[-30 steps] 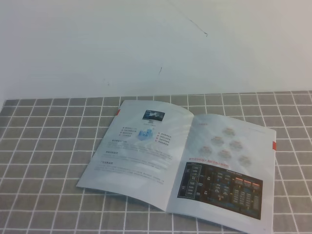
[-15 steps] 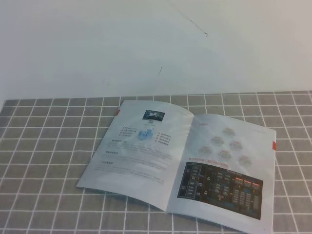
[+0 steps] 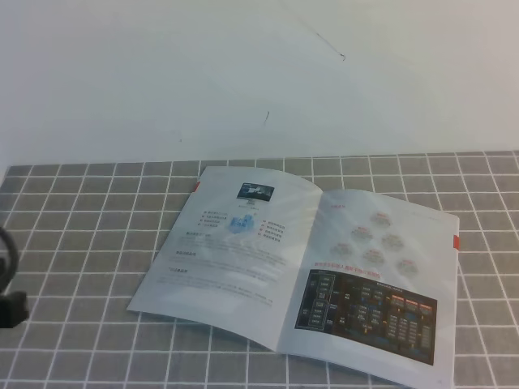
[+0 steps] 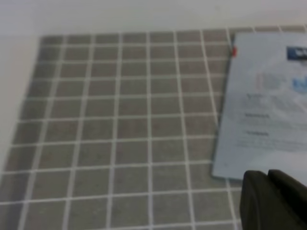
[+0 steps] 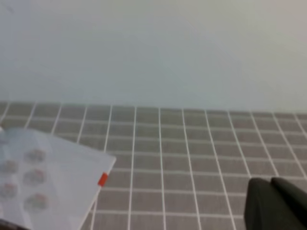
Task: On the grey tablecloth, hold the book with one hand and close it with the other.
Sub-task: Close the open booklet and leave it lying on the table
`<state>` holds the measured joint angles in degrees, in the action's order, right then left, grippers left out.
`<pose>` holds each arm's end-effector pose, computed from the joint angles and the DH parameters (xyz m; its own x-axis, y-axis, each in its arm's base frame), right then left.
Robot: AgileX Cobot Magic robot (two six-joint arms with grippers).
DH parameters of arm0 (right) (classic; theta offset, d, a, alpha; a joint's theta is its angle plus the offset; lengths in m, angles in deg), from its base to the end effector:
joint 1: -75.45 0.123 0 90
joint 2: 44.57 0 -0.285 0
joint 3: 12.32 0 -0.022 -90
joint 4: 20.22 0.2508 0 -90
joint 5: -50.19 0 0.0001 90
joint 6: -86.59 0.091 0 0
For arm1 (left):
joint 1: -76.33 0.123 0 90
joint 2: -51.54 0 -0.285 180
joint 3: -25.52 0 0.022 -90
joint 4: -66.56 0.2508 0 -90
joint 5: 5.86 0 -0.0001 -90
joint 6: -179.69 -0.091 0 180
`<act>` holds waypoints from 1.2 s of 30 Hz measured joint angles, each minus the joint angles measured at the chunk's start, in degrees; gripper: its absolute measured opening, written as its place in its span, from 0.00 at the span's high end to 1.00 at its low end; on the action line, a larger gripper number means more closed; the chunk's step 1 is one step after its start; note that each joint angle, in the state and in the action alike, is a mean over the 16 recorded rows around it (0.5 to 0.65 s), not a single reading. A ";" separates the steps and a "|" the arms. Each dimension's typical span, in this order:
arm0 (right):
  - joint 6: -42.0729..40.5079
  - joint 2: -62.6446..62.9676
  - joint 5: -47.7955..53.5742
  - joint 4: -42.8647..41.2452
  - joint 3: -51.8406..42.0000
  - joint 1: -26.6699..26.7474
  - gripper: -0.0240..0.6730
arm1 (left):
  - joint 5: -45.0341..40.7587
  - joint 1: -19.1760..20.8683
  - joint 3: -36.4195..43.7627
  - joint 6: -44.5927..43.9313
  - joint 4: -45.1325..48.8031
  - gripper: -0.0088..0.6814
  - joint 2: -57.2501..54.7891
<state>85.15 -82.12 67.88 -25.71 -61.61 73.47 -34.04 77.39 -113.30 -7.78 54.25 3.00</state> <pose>0.1112 -0.0065 0.3097 -0.2550 -0.1074 -0.9609 0.0333 0.9923 -0.1197 0.1425 -0.0065 0.3181 -0.4627 -0.0679 -0.8839 0.0435 0.9941 -0.0991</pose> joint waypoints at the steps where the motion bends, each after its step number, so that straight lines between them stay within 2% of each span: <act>1: -0.87 -2.01 0.93 0.66 0.76 0.00 0.97 | -1.20 0.01 -0.74 -2.01 -2.29 0.99 -2.11; 8: -11.75 -16.31 7.51 10.19 7.56 0.00 0.97 | -6.31 0.03 -5.62 -17.68 -18.51 0.99 -16.80; 15: -29.49 -30.79 11.19 26.77 14.41 0.31 0.97 | -5.75 0.03 -11.34 -31.68 -30.14 0.99 -30.34; 20: -40.86 -41.32 11.17 37.99 17.96 2.25 0.97 | -4.48 -0.30 -16.37 -38.28 -35.28 0.99 -38.84; 27: -49.78 -55.83 10.19 47.23 21.84 7.86 0.97 | -3.27 -2.43 -24.31 -41.94 -36.91 0.99 -49.37; 36: -52.11 -69.93 8.39 49.93 24.83 13.69 0.97 | 0.25 -5.59 -32.29 -37.87 -29.72 0.99 -60.91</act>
<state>33.04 -152.04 76.27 24.22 -36.78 87.15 -33.79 71.80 -145.59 -45.65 24.53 -57.92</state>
